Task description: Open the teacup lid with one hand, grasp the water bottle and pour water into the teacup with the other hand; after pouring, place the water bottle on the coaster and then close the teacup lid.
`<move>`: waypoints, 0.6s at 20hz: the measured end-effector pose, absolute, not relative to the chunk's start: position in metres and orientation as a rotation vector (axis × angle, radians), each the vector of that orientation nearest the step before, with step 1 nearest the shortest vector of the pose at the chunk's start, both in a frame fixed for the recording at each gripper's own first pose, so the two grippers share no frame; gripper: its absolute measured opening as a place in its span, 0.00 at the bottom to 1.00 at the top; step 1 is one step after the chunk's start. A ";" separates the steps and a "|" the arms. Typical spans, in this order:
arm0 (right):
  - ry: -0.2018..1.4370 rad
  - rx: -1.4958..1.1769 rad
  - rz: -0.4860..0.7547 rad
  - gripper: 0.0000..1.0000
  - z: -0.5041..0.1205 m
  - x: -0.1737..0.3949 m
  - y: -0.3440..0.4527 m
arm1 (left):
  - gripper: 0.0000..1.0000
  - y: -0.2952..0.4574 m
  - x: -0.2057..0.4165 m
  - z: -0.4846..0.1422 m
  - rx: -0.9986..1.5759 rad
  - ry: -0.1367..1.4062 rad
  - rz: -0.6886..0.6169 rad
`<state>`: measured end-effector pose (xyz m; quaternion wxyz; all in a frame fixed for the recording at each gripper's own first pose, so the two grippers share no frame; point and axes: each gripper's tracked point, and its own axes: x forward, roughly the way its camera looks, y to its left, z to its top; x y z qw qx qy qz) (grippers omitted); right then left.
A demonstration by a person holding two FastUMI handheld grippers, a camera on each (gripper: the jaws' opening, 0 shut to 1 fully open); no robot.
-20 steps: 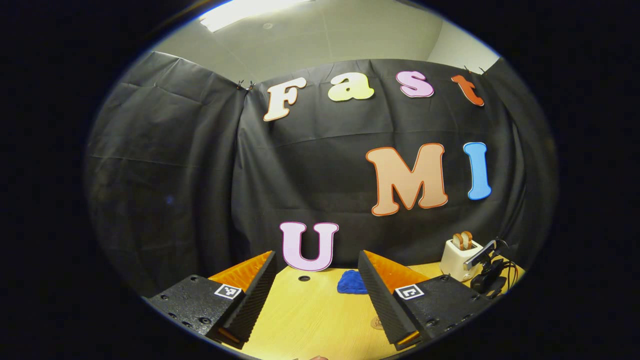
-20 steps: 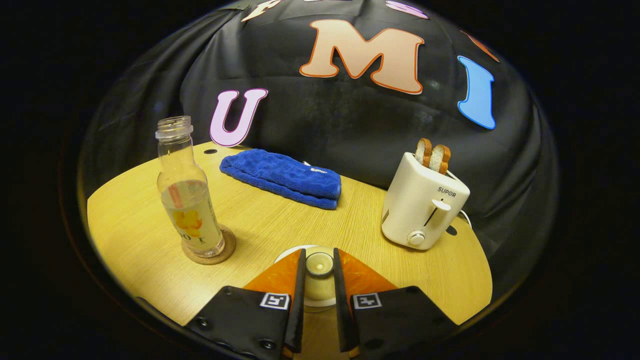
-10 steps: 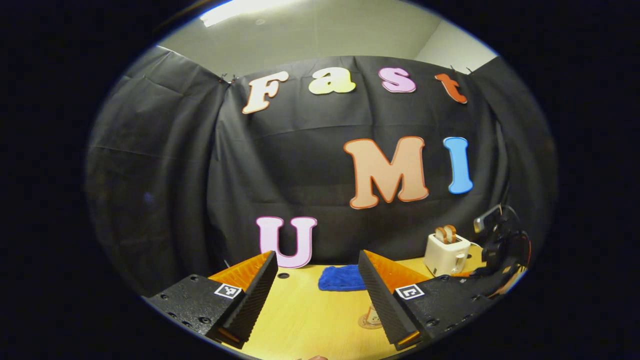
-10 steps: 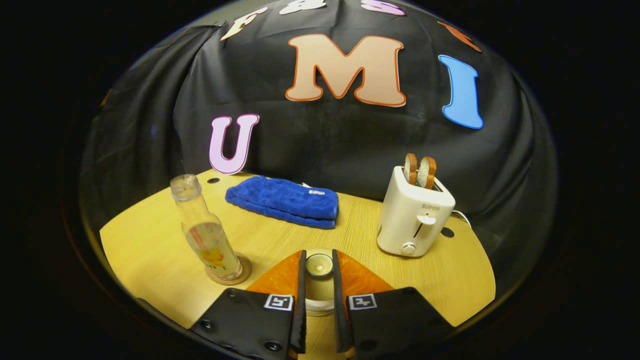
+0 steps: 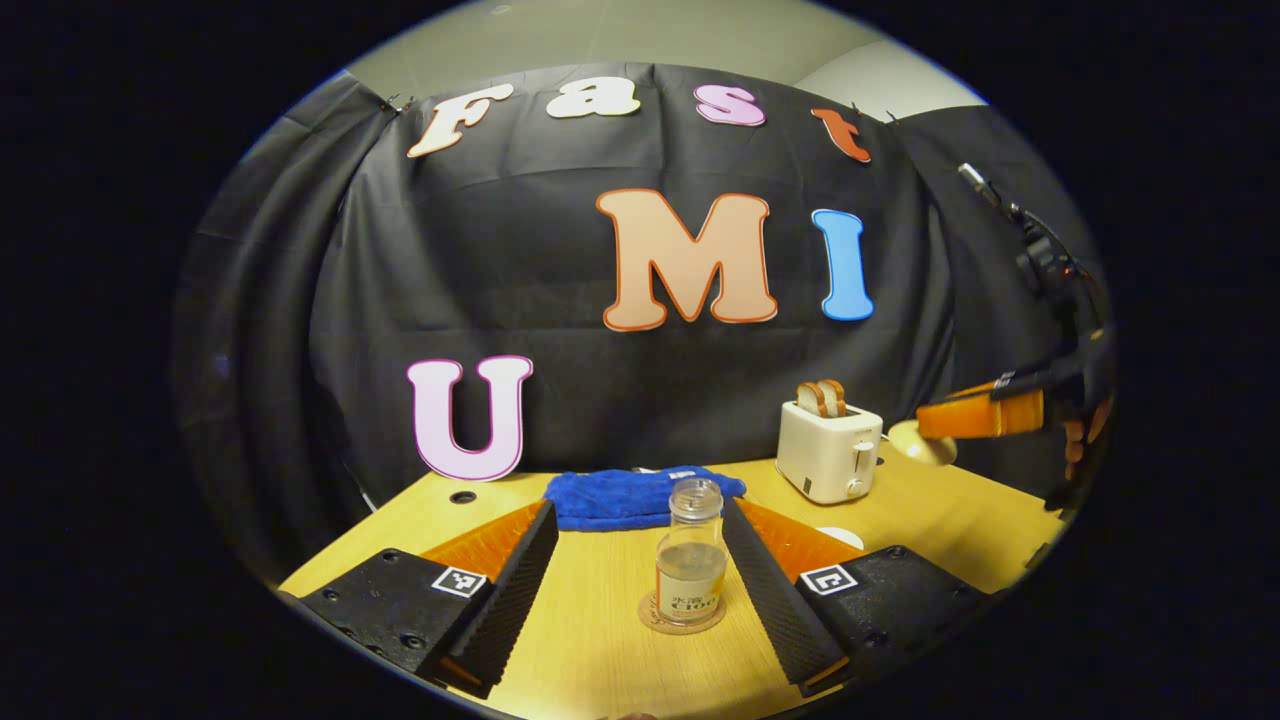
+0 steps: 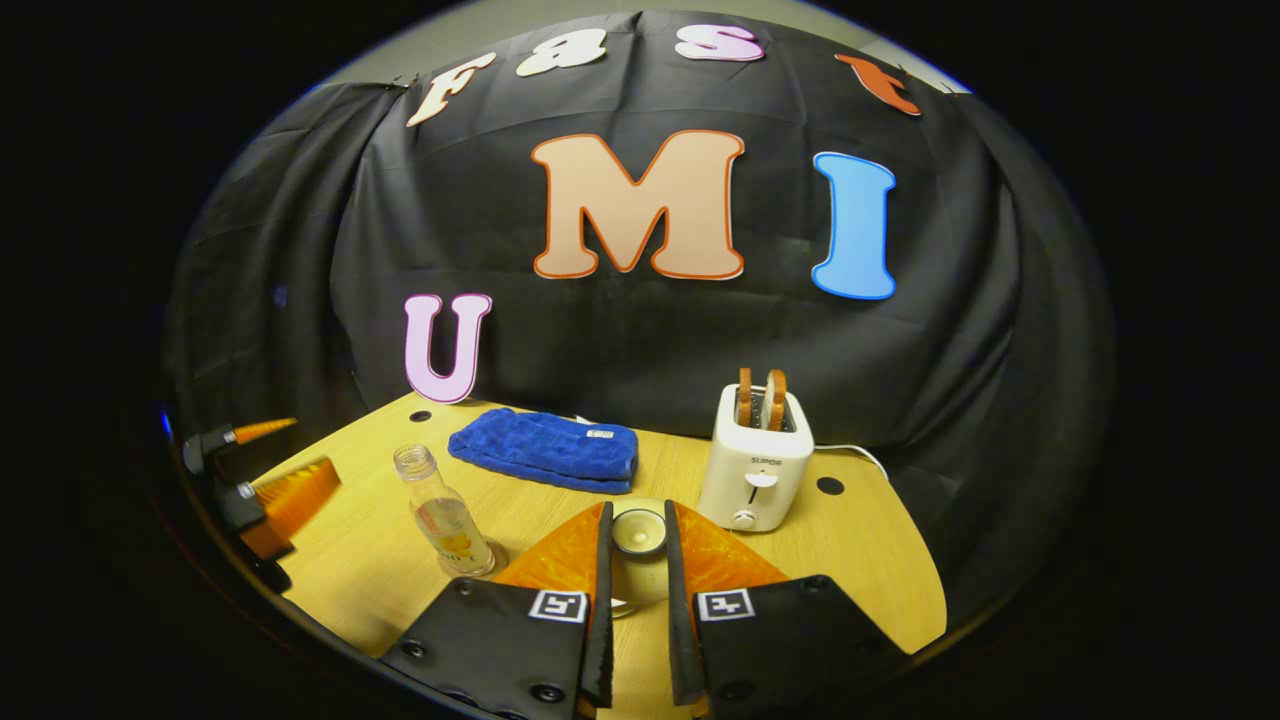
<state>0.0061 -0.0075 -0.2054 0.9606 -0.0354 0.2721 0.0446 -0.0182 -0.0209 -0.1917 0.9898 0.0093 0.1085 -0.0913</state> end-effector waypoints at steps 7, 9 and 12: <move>0.562 -0.068 0.013 0.26 -0.183 -0.022 -0.032 | 0.98 -0.038 -0.007 -0.252 0.008 0.290 -0.229; 0.566 -0.070 -0.001 0.26 -0.183 -0.029 -0.037 | 0.98 -0.043 -0.004 -0.270 0.002 0.325 -0.236; 0.578 -0.068 -0.031 0.26 -0.183 -0.038 -0.048 | 0.98 -0.050 0.002 -0.299 -0.001 0.383 -0.246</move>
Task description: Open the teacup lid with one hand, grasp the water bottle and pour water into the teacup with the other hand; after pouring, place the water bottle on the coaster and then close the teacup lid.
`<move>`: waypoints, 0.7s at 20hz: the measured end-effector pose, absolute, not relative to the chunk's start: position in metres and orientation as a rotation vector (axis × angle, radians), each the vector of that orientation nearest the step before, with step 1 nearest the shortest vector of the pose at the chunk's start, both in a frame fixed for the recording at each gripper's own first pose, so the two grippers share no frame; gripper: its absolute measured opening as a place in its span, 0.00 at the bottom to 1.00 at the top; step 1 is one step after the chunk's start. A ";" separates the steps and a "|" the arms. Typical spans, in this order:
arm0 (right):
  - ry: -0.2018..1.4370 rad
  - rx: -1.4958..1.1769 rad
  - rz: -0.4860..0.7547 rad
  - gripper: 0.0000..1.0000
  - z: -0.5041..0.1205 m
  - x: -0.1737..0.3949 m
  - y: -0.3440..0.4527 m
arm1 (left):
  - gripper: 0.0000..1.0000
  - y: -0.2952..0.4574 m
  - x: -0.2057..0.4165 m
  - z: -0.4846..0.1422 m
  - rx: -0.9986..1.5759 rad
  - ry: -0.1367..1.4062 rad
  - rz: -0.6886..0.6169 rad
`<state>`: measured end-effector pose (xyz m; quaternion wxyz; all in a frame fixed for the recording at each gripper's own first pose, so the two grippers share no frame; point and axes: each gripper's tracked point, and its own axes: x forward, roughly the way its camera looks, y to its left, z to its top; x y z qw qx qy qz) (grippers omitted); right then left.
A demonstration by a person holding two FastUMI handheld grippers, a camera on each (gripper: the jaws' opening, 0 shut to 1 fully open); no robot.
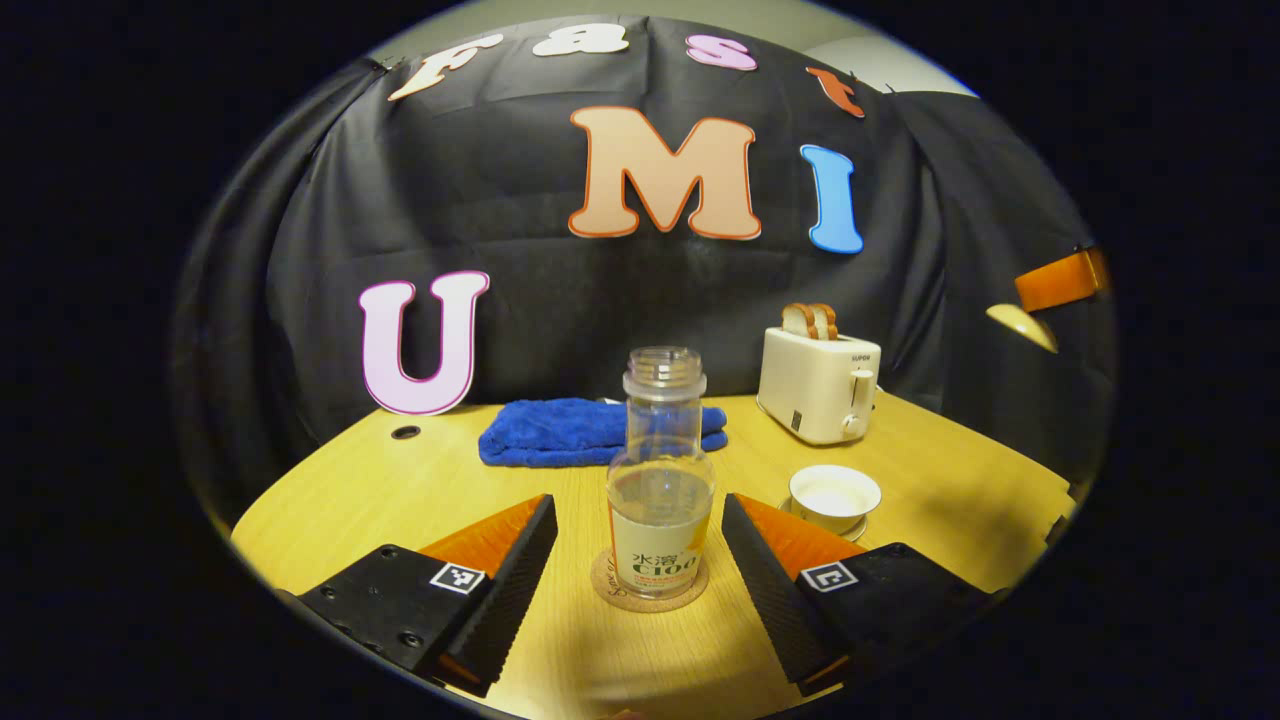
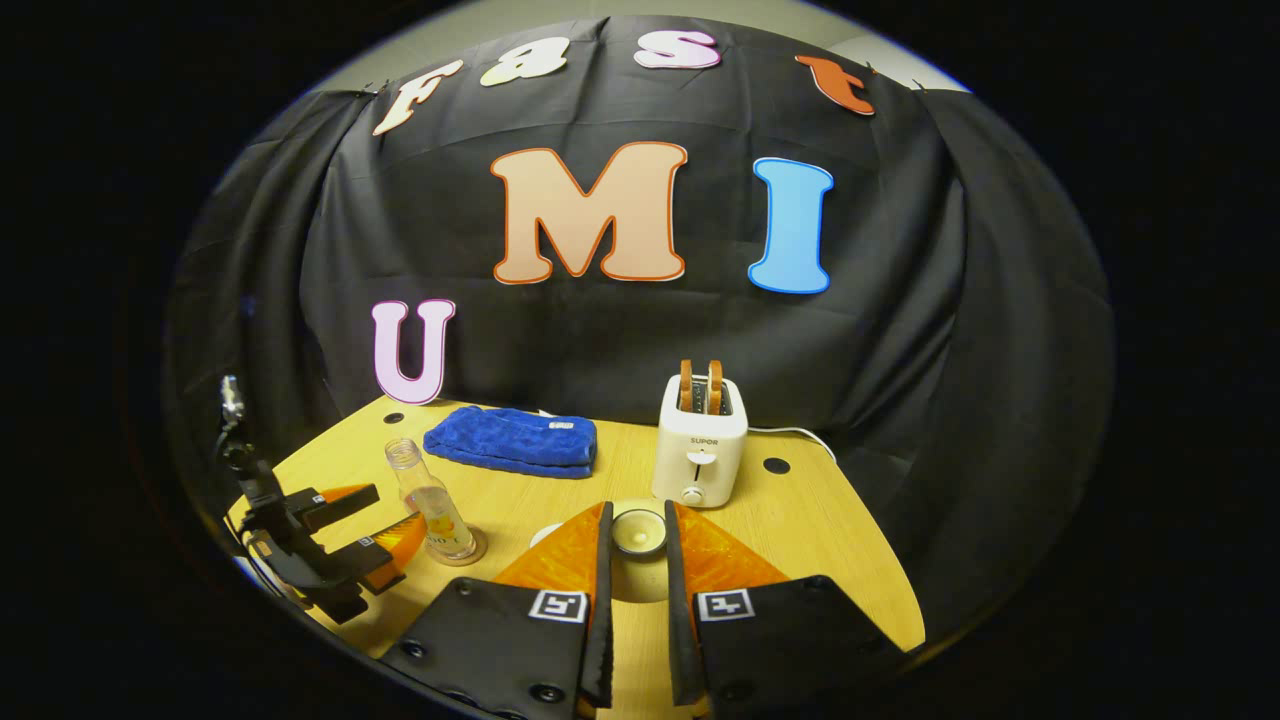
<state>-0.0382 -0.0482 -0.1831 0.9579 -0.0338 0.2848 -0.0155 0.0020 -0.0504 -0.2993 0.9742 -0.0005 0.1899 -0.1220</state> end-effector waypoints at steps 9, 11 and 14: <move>0.597 -0.092 -0.085 0.26 -0.183 -0.054 -0.071 | 0.90 -0.062 0.025 -0.334 0.056 0.422 -0.258; 0.602 -0.086 -0.089 0.26 -0.184 -0.057 -0.073 | 0.80 -0.064 0.027 -0.336 0.082 0.429 -0.262; 0.602 -0.074 -0.095 0.26 -0.187 -0.059 -0.078 | 0.75 -0.071 0.030 -0.335 0.104 0.426 -0.296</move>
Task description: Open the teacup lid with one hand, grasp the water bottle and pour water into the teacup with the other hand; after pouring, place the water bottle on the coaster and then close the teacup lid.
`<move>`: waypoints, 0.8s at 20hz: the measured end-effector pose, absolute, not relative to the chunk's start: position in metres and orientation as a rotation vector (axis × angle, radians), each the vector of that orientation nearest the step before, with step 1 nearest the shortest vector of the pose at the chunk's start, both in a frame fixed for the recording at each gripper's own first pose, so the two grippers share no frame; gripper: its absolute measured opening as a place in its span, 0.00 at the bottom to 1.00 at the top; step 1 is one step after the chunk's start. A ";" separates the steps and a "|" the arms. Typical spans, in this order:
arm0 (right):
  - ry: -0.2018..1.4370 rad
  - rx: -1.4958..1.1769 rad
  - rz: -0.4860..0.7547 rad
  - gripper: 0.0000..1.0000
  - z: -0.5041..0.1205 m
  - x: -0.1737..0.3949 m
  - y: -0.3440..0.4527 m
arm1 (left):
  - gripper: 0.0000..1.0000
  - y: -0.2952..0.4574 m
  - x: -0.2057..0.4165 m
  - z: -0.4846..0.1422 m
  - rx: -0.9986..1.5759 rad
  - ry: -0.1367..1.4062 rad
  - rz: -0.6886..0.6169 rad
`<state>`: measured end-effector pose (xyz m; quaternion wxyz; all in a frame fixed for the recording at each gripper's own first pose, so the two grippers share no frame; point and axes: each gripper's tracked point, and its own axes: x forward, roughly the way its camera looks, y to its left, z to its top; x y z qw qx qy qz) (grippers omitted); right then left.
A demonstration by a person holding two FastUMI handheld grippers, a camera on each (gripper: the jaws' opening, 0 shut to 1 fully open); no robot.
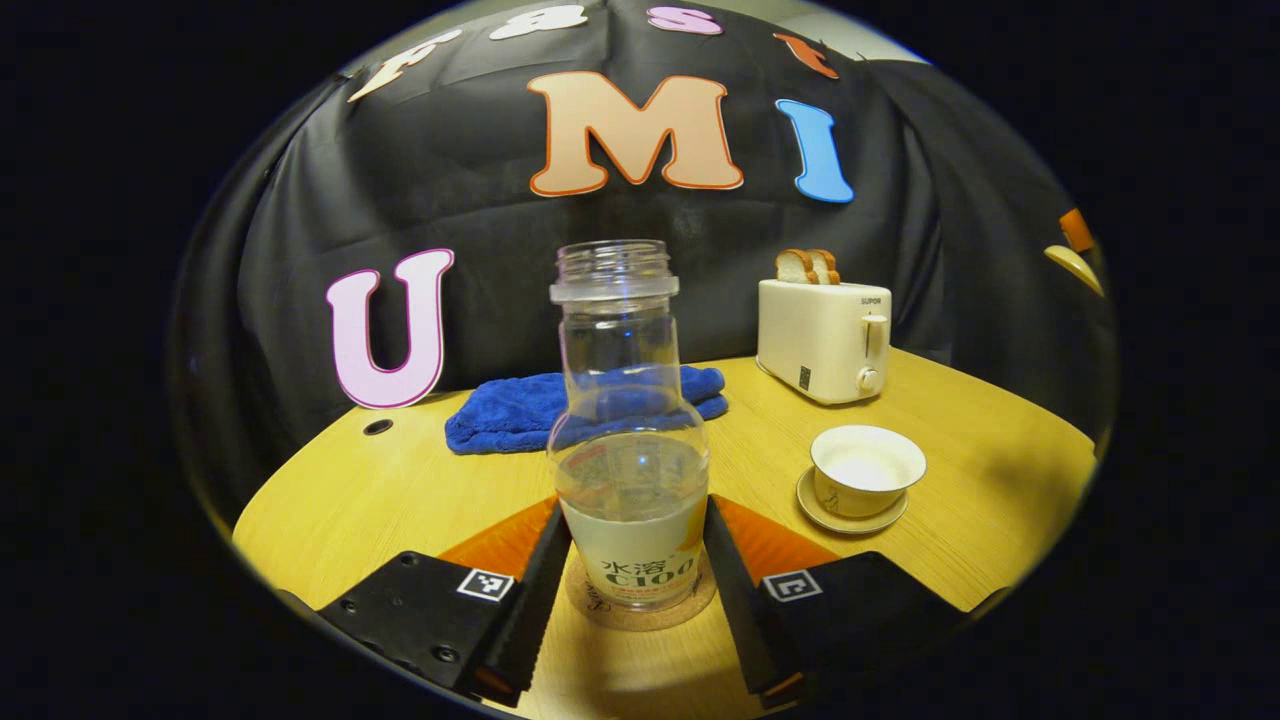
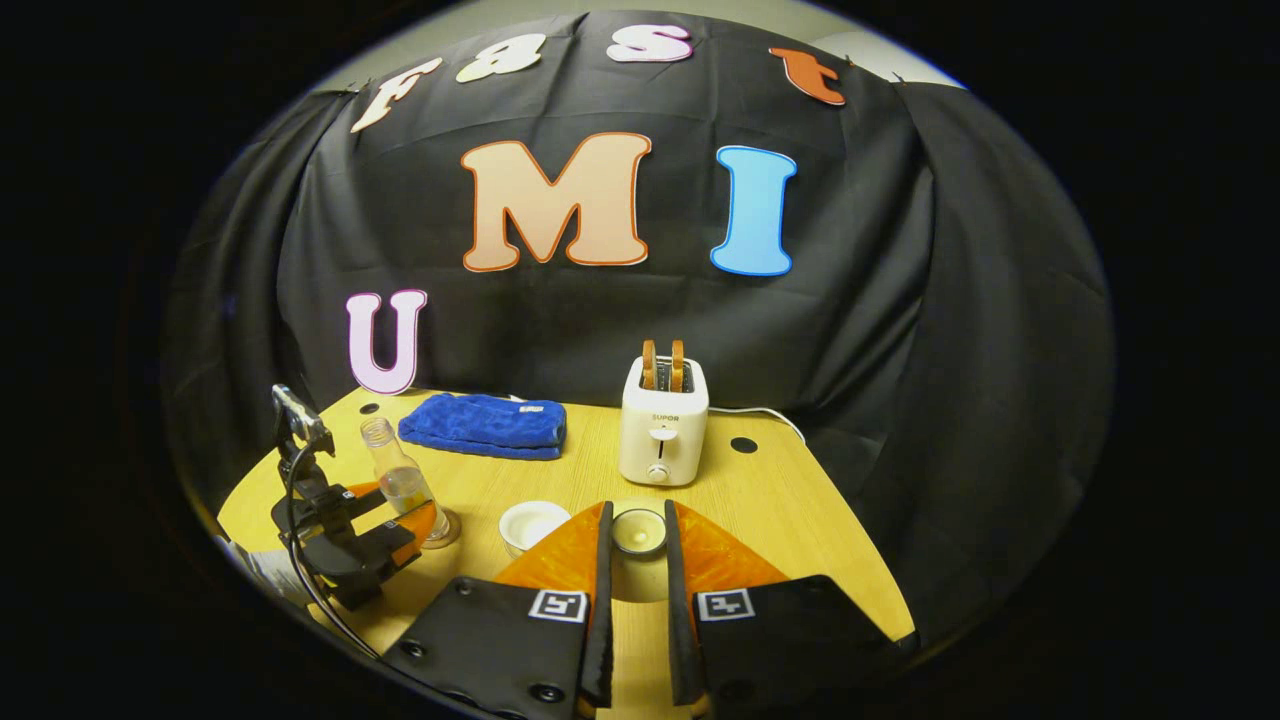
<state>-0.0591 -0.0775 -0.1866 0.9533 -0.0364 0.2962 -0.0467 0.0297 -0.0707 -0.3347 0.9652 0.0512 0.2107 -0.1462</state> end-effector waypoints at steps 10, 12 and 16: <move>0.589 -0.030 -0.072 0.26 -0.194 -0.058 -0.087 | 0.71 -0.066 0.042 -0.311 0.356 0.412 -0.350; 0.587 -0.021 -0.067 0.26 -0.197 -0.058 -0.089 | 0.71 -0.065 0.044 -0.303 0.428 0.394 -0.359; 0.602 0.011 -0.070 0.26 -0.208 -0.064 -0.099 | 0.71 -0.065 0.050 -0.293 0.600 0.375 -0.382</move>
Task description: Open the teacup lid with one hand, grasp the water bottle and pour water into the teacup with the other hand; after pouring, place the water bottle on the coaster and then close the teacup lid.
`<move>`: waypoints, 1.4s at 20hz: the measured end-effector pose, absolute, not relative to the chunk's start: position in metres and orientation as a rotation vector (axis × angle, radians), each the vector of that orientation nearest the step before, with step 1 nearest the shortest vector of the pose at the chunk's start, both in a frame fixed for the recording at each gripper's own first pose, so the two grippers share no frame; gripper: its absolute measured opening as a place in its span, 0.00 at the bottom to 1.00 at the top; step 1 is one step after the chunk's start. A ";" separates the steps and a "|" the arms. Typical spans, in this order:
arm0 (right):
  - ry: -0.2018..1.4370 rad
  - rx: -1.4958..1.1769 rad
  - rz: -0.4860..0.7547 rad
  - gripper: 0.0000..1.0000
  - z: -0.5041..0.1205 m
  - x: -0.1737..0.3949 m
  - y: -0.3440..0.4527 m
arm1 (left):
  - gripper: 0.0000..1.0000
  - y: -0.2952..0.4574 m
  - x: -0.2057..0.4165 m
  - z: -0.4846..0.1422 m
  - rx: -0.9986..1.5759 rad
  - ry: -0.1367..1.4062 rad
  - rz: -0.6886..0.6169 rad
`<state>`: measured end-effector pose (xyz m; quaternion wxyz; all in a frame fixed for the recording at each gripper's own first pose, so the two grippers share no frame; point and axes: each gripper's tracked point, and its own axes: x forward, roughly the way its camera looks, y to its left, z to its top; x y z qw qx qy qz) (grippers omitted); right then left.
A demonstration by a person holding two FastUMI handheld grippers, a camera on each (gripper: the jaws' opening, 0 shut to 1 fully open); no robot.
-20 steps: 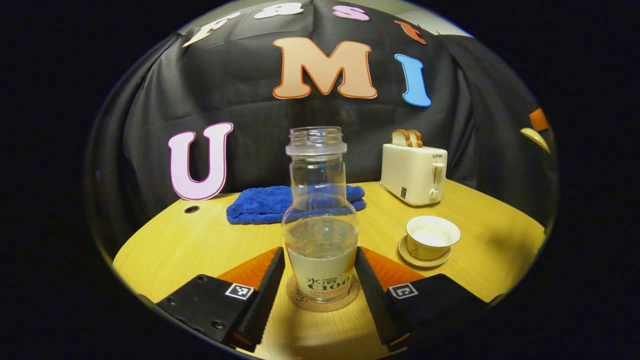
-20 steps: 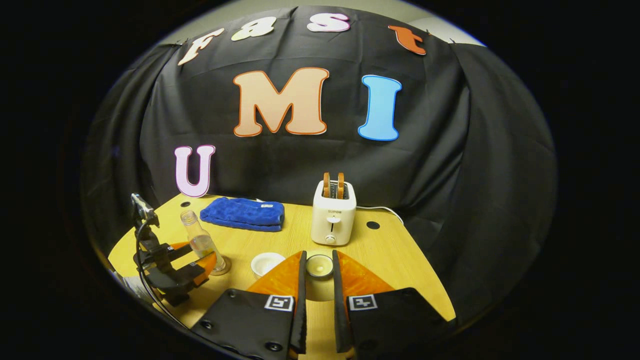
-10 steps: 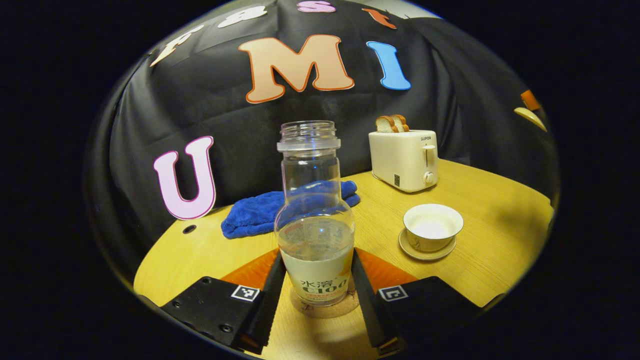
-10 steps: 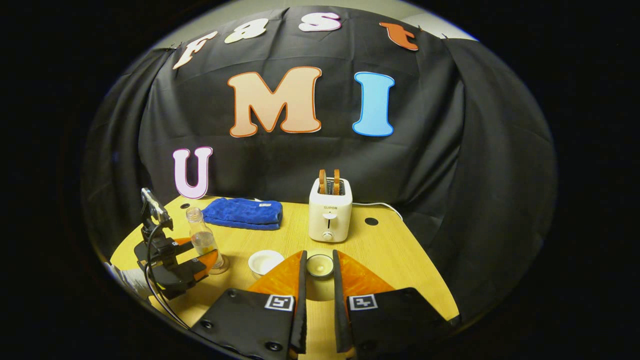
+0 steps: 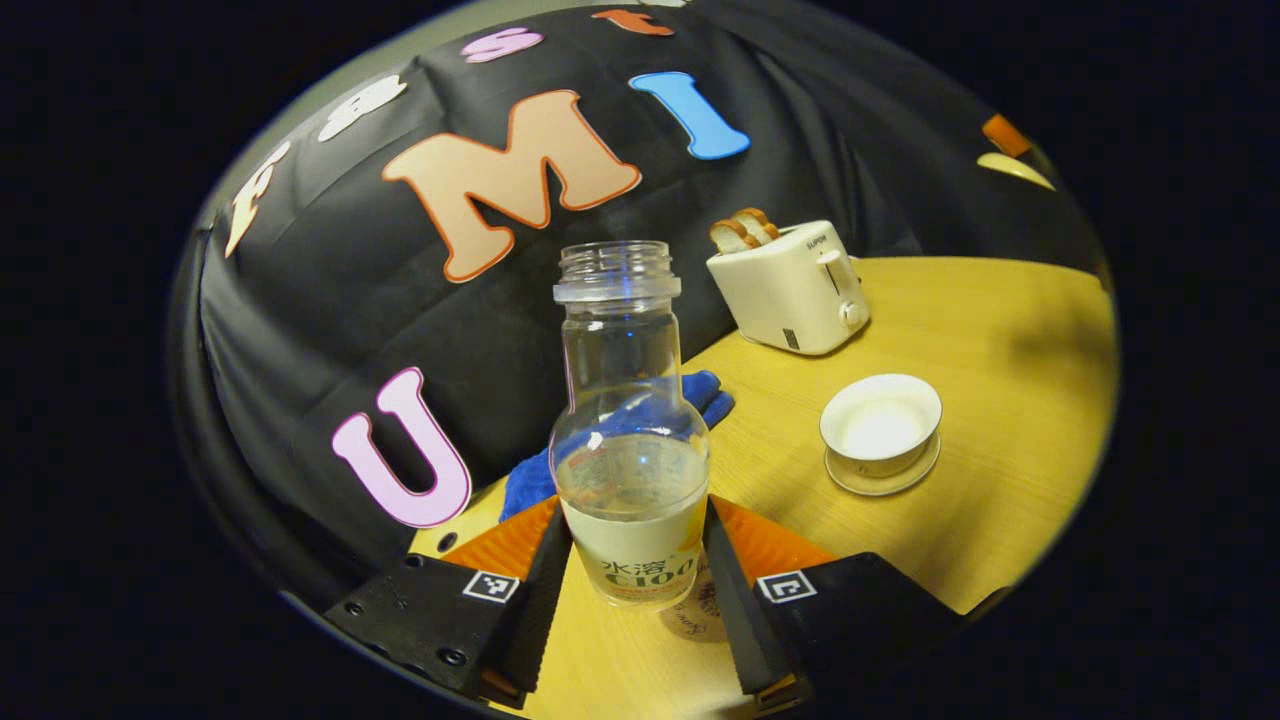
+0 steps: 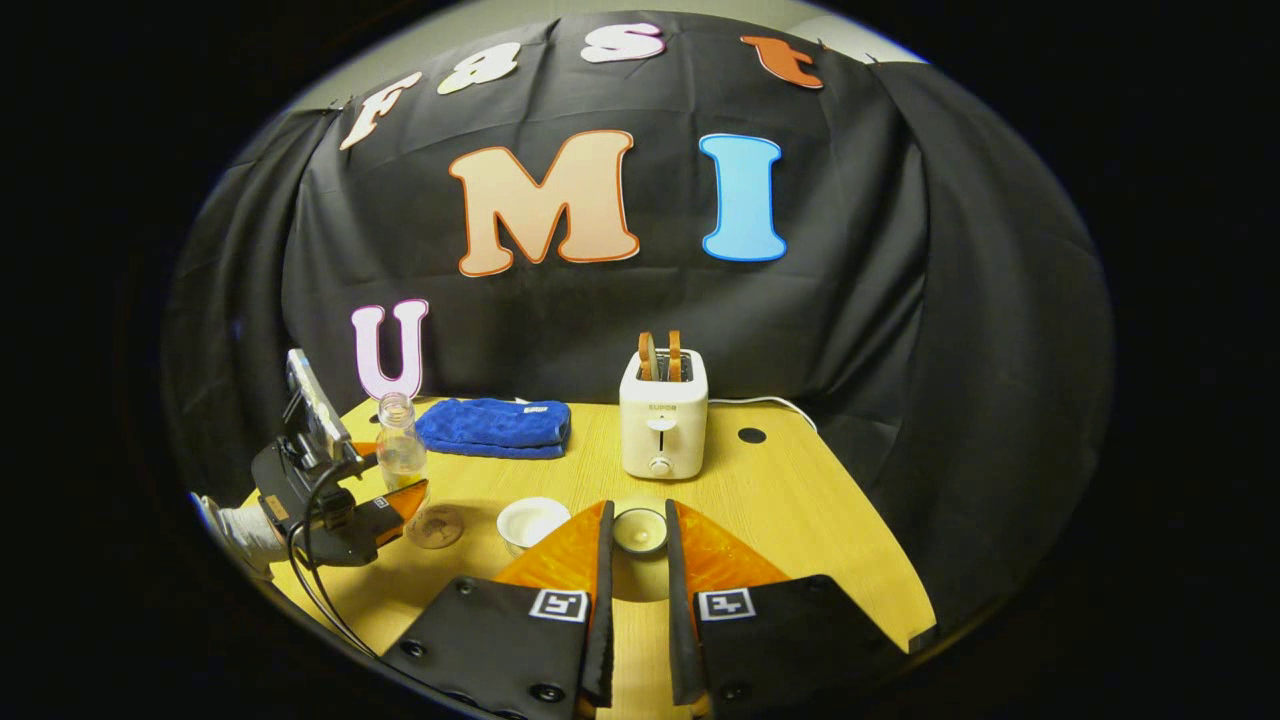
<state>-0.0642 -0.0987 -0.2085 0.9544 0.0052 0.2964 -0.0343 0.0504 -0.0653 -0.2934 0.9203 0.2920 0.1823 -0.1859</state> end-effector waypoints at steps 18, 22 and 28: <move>0.653 0.080 -0.074 0.23 -0.242 -0.095 -0.132 | 0.71 -0.081 0.051 -0.312 1.309 0.380 -0.556; 0.658 0.088 -0.079 0.25 -0.245 -0.098 -0.141 | 0.72 -0.086 0.046 -0.319 1.414 0.402 -0.593; 0.673 0.103 -0.080 0.23 -0.252 -0.107 -0.152 | 0.71 -0.078 0.051 -0.327 1.663 0.460 -0.605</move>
